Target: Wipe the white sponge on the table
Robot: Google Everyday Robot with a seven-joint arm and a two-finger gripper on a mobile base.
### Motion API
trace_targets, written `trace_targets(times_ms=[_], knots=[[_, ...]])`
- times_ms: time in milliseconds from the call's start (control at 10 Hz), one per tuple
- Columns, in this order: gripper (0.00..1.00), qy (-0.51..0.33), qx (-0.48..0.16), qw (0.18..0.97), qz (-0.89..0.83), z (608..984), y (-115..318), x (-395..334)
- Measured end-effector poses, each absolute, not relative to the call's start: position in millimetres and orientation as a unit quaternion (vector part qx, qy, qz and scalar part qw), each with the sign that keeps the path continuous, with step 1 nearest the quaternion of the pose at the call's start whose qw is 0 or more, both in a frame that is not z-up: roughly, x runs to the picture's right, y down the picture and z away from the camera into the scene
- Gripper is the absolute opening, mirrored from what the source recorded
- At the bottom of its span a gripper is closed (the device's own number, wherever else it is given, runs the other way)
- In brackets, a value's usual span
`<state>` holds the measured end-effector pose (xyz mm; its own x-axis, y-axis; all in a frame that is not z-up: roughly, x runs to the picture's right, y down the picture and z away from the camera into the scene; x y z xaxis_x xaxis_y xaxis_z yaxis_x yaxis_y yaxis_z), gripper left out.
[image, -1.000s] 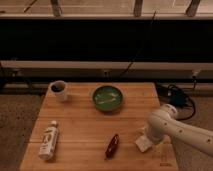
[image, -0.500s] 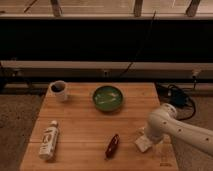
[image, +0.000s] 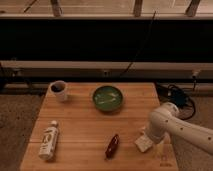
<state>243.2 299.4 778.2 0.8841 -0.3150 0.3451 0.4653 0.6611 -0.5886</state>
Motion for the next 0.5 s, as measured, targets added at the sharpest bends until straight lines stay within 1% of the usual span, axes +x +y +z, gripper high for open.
trace_targets(times_ms=[100, 500], knots=[[0.75, -0.110, -0.346, 0.907, -0.213, 776.7, 299.3, 244.1], [0.37, -0.118, -0.334, 0.911, -0.212, 775.8, 299.1, 242.9]])
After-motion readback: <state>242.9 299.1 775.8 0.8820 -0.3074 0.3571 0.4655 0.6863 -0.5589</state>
